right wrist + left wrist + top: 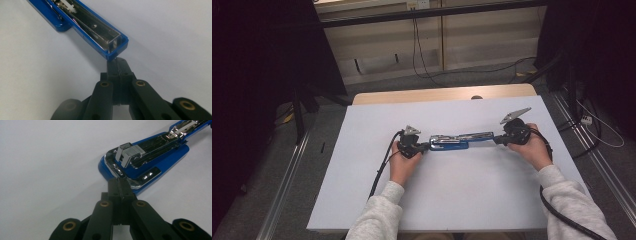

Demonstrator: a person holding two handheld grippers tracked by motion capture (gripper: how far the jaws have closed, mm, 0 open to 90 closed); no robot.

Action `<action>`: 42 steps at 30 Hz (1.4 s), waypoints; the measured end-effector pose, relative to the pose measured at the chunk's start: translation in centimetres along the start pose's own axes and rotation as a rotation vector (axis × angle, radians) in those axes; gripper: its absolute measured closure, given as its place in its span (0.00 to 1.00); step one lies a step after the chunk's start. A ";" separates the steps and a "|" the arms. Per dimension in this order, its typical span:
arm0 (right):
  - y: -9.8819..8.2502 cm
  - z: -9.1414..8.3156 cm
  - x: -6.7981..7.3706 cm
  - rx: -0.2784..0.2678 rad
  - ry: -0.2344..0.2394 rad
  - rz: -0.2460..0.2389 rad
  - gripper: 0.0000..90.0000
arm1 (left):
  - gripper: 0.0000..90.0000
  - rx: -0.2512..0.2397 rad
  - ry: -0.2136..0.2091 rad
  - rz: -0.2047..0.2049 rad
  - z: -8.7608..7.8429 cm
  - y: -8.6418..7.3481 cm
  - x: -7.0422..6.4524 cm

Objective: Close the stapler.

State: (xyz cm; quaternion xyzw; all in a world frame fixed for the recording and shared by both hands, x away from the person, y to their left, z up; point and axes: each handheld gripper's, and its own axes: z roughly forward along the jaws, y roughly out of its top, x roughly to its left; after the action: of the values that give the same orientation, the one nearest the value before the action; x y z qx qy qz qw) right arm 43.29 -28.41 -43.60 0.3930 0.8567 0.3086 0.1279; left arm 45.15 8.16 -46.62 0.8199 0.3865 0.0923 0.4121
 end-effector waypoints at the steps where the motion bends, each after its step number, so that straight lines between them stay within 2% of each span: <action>1: 0.1 -0.1 0.0 -0.006 -0.002 -0.005 1.00 | 1.00 0.003 0.002 0.006 0.0 0.0 0.0; 3: 0.2 -0.4 0.0 -0.021 -0.003 0.000 1.00 | 1.00 0.001 0.001 0.008 0.0 0.0 0.0; 5: 0.3 -0.6 0.0 -0.062 0.025 0.016 1.00 | 1.00 0.017 -0.003 0.014 -0.1 0.1 0.0; 6: 0.6 -0.7 0.2 -0.077 0.029 0.015 1.00 | 1.00 0.008 0.006 0.011 0.0 0.1 0.0; 8: 1.2 -0.8 0.7 -0.081 0.025 -0.019 1.00 | 1.00 0.004 0.002 0.010 0.0 0.0 0.0; 10: 1.8 -0.8 1.2 -0.096 0.029 -0.031 1.00 | 1.00 0.011 0.002 0.011 -0.1 0.1 0.0; 12: 2.1 -0.8 1.6 -0.099 0.037 -0.049 0.98 | 1.00 -0.004 0.000 0.002 0.0 0.0 0.0; 13: 2.1 -0.8 1.7 -0.097 0.036 -0.048 0.95 | 0.98 -0.001 -0.005 -0.004 -0.2 0.1 0.1; 14: 2.0 -0.8 1.8 -0.090 0.039 -0.049 0.93 | 0.91 -0.020 0.003 -0.006 -0.3 0.1 0.1; 16: 1.8 -0.8 1.8 -0.096 0.043 -0.036 0.86 | 0.86 -0.018 -0.019 -0.013 -0.7 0.2 0.2; 17: 1.6 -0.8 1.8 -0.098 0.059 -0.028 0.84 | 0.78 -0.033 -0.024 -0.036 -1.0 0.3 0.2; 18: 1.4 -0.8 1.7 -0.099 0.073 -0.023 0.77 | 0.68 -0.039 -0.023 -0.034 -1.2 0.3 0.2; 19: 1.2 -0.9 1.7 -0.097 0.064 -0.002 0.70 | 0.65 -0.023 -0.032 -0.030 -1.5 0.3 0.3; 20: 0.9 -1.0 1.6 -0.094 0.064 0.005 0.69 | 0.62 -0.029 -0.032 -0.044 -1.7 0.3 0.3; 22: 0.5 -1.4 1.6 -0.102 0.078 0.020 0.58 | 0.45 -0.038 -0.051 -0.041 -2.2 0.2 0.4; 24: 0.1 -1.8 1.6 -0.106 0.096 0.055 0.54 | 0.44 -0.044 -0.048 -0.033 -2.9 0.1 0.5; 26: -0.2 -2.0 1.7 -0.112 0.087 0.073 0.43 | 0.32 -0.059 -0.061 -0.044 -3.5 0.0 0.6; 28: -0.4 -2.2 1.7 -0.110 0.093 0.081 0.35 | 0.30 -0.077 -0.069 -0.052 -4.3 -0.1 0.8; 30: -0.6 -2.5 2.0 -0.119 0.093 0.095 0.30 | 0.22 -0.093 -0.063 -0.048 -5.1 -0.1 1.1; 33: -1.0 -2.8 2.5 -0.110 0.088 0.091 0.24 | 0.20 -0.105 -0.069 -0.049 -6.1 -0.4 1.3; 35: -1.2 -2.9 2.8 -0.107 0.088 0.087 0.23 | 0.16 -0.104 -0.064 -0.045 -6.8 -0.6 1.4; 37: -1.4 -3.0 3.0 -0.106 0.087 0.081 0.22 | 0.15 -0.121 -0.072 -0.041 -7.3 -1.0 1.5; 42: -1.9 -3.5 3.7 -0.104 0.081 0.081 0.19 | 0.12 -0.118 -0.072 -0.029 -8.5 -1.5 1.6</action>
State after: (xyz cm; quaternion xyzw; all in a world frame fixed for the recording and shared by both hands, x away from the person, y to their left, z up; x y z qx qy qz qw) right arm 38.15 -28.10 -42.01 0.4074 0.8275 0.3731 0.1006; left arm 41.44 14.99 -42.52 0.7912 0.3772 0.0793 0.4748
